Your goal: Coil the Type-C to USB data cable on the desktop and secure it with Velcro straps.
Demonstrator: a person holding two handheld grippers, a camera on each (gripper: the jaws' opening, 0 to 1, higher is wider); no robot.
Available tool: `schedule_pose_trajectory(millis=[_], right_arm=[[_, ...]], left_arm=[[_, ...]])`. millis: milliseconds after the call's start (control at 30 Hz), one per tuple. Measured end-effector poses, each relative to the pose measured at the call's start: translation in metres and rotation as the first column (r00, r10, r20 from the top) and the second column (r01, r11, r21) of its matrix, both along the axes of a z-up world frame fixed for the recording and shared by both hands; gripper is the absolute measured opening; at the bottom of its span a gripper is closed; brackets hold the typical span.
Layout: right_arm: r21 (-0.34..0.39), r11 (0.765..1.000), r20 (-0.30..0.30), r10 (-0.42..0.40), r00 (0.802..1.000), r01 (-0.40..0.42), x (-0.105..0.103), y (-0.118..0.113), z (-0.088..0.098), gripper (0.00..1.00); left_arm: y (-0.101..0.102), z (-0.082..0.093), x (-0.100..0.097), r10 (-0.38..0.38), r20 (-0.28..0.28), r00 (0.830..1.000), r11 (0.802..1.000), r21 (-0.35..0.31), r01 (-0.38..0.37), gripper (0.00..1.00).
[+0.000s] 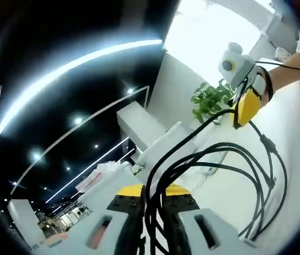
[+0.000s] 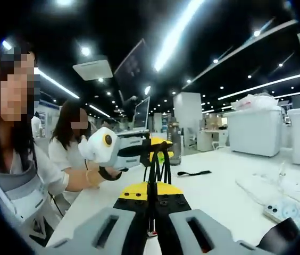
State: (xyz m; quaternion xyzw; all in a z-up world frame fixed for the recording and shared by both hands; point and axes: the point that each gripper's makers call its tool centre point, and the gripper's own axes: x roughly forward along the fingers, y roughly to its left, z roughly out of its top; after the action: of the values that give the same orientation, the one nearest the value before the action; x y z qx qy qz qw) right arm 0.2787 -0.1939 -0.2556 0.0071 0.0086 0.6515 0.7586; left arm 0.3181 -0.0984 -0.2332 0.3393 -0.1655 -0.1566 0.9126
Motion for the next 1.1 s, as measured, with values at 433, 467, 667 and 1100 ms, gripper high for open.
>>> schedule_pose_trajectory(millis=[433, 467, 667, 1100], right_arm=[[0.006, 0.992, 0.063, -0.127, 0.99, 0.127, 0.022, -0.002, -0.002, 0.03], [0.014, 0.99, 0.077, -0.141, 0.987, 0.14, 0.023, -0.003, 0.0, 0.05], [0.104, 0.954, 0.225, -0.299, 0.927, 0.282, 0.019, -0.004, 0.044, 0.22], [-0.051, 0.724, 0.719, -0.452, 0.528, 0.688, 0.045, 0.03, 0.019, 0.23]], left_arm=[[0.005, 0.005, -0.002, -0.004, -0.012, 1.0, 1.0, 0.01, 0.004, 0.07], [0.005, 0.005, -0.002, 0.001, -0.01, 1.0, 1.0, 0.01, -0.001, 0.07], [0.009, 0.007, 0.001, 0.071, -0.011, 0.997, 0.996, 0.055, -0.071, 0.07], [-0.026, 0.007, 0.004, 0.077, -0.204, 0.976, 0.997, 0.044, -0.069, 0.07]])
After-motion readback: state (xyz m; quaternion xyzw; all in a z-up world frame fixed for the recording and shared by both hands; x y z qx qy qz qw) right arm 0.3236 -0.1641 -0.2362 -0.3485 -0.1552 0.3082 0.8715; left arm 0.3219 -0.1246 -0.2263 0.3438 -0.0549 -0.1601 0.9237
